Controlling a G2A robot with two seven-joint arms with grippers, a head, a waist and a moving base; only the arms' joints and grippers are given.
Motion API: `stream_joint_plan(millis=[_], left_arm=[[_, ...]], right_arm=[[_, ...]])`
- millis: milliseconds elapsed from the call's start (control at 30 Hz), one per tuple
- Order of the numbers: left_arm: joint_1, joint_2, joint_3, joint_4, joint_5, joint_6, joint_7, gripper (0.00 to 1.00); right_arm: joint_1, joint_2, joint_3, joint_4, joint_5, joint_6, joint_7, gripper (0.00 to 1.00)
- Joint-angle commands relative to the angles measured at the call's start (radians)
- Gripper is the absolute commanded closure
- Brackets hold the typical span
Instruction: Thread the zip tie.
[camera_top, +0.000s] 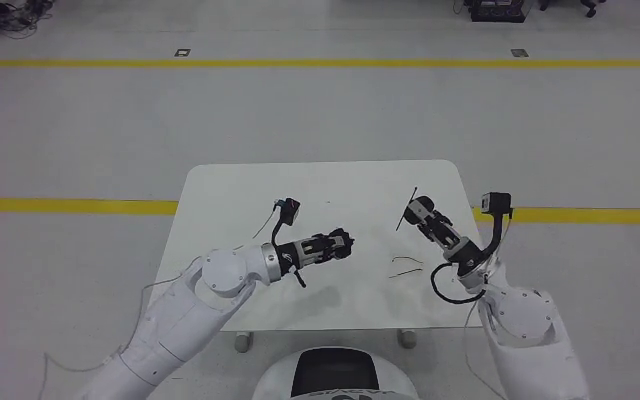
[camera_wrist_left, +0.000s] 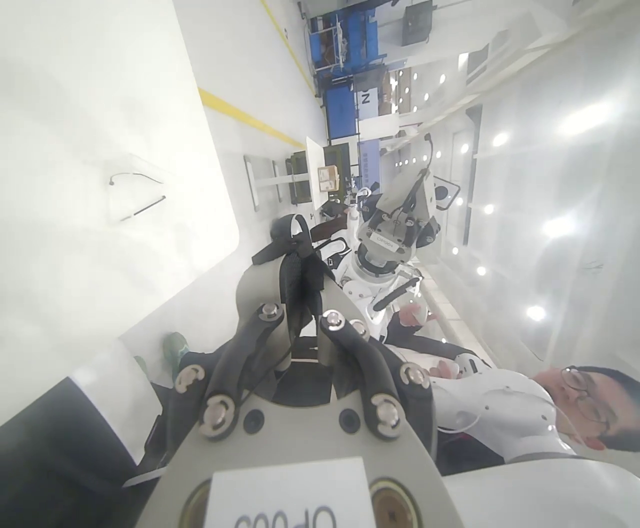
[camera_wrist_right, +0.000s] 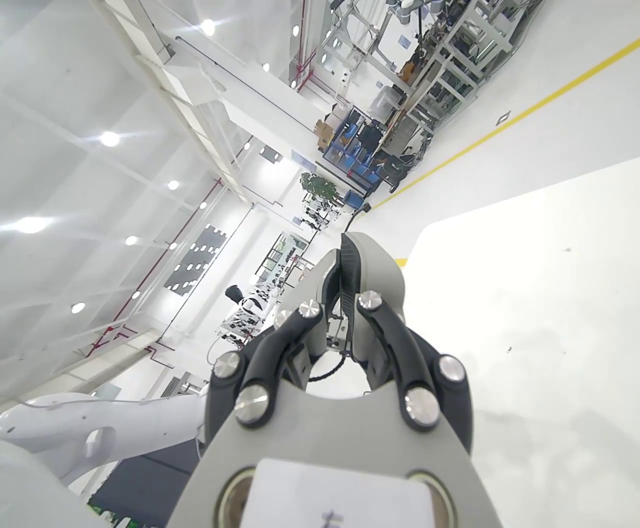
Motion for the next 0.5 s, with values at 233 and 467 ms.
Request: stream_joint_plan(millis=[233, 467], left_arm=[[0.009, -0.010, 0.003, -0.009, -0.035, 0.007, 0.087, 1.00], [0.021, -0.008, -0.013, -0.032, -0.039, 0.020, 0.085, 1.00]], right_arm=[[-0.022, 0.000, -0.071, -0.036, -0.124, 0.000, -0.145, 1.00], [-0.038, 0.013, -0.155, -0.044, -0.246, 0.000, -0.302, 1.00]])
